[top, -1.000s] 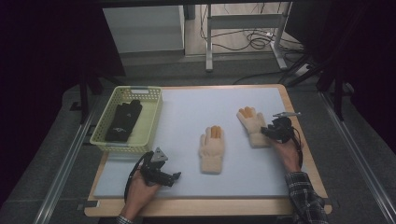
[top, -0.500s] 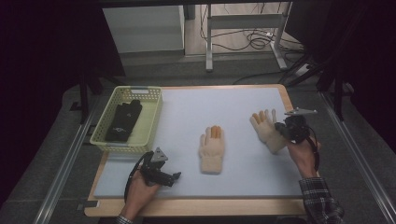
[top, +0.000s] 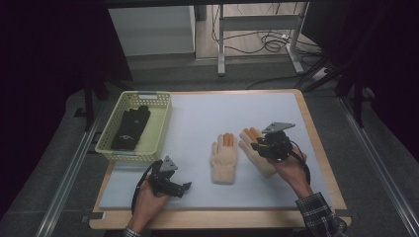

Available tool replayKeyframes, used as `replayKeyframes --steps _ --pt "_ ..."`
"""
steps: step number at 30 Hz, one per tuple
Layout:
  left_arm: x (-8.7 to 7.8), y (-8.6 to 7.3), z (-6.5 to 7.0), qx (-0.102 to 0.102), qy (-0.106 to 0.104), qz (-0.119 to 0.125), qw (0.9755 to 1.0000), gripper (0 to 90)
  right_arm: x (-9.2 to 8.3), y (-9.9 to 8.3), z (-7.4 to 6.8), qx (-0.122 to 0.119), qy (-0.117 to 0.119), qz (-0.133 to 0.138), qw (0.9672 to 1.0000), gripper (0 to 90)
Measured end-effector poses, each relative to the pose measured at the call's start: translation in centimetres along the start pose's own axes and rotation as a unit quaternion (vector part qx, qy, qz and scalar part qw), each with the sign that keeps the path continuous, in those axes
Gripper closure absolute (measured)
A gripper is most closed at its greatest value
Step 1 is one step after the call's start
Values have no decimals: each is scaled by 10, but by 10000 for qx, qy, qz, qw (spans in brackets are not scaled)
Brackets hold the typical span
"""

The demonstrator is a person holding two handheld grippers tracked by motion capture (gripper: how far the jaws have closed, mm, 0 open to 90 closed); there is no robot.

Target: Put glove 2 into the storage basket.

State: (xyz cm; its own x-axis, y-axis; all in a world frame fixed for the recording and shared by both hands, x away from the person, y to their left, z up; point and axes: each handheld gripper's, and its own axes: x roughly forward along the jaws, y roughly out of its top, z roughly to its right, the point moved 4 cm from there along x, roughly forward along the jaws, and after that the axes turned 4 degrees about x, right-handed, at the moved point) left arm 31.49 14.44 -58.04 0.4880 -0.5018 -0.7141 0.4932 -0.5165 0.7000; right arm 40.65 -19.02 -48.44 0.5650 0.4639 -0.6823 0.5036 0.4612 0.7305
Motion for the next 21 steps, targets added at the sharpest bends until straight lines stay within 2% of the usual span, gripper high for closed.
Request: replayKeyframes --steps 3,6,7,9,11,14,16,17,18,19,21 --pt "0 0 0 4 1 -4 10000 16 3 -12 18 97 -122 -91 9998 571" --pt "0 0 0 7 2 -7 10000 16 6 -32 33 309 -94 -120 9994 553" --pt "0 0 0 8 3 -7 10000 16 6 -37 35 350 -110 -109 9993 569" --pt "0 0 0 6 1 -6 10000 16 4 -48 42 379 -240 -46 9990 661" --pt "0 0 0 8 1 -8 10000 16 0 -57 50 531 -436 -13 9976 741" --pt "0 0 0 7 2 -7 10000 16 -3 -70 61 787 -500 -140 9955 776" --pt "0 0 0 7 1 -7 10000 16 -1 -78 59 833 -354 -226 9956 781" --pt "0 0 0 6 3 -5 10000 16 0 -84 55 817 -235 -273 9960 786" --pt "0 0 0 7 1 -5 10000 16 0 -86 52 800 -214 -279 9962 790" --pt "0 0 0 8 2 -7 10000 16 -1 -89 46 770 -177 -189 9967 793" --pt "0 0 0 7 1 -7 10000 16 -2 -92 35 788 66 -137 9968 793"
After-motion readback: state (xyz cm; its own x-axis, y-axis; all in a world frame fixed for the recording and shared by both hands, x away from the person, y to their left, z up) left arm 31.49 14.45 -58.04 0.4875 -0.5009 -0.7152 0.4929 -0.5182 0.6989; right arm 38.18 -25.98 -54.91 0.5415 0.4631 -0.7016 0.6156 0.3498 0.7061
